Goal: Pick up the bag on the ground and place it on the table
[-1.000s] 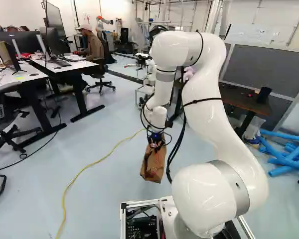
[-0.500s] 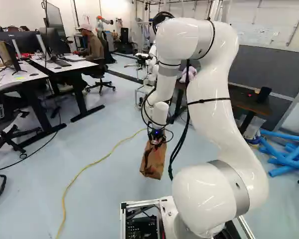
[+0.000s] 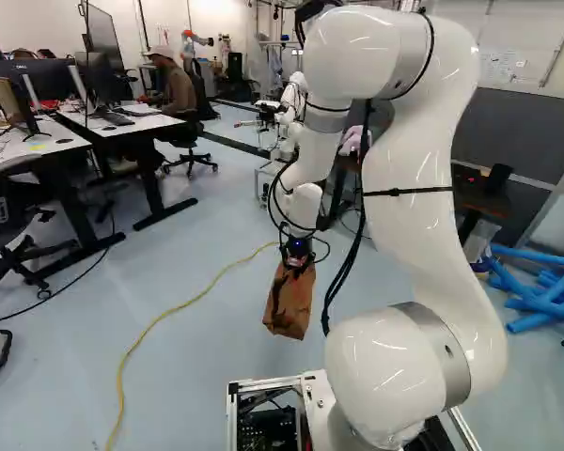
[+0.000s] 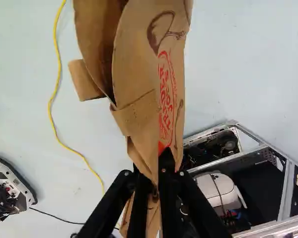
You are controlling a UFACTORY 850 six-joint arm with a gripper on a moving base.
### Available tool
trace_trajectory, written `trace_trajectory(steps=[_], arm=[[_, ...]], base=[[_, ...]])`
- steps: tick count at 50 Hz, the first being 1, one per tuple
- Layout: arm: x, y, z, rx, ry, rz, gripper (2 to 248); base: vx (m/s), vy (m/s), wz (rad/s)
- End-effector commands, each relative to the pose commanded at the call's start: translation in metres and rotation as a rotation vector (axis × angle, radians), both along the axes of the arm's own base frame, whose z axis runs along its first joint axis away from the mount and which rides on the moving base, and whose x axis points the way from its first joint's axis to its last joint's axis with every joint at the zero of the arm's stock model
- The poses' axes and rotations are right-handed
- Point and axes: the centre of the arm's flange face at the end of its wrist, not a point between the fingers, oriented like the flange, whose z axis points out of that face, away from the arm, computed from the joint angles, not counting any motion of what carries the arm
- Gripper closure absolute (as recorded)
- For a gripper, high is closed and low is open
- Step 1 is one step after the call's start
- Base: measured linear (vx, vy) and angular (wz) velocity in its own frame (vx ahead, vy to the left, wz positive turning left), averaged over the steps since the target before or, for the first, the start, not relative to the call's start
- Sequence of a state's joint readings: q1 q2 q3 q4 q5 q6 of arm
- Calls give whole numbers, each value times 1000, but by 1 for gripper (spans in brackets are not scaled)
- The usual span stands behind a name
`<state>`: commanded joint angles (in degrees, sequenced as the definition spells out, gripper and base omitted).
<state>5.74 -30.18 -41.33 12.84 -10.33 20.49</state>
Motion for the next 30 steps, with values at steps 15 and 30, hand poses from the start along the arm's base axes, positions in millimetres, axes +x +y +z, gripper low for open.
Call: trace_trajectory(steps=[15,30], arm=[[-8,0,23,11,13,1,223],[-14,-1,46,22,20,2,223]], base=[[0,0,0],[0,0,0]])
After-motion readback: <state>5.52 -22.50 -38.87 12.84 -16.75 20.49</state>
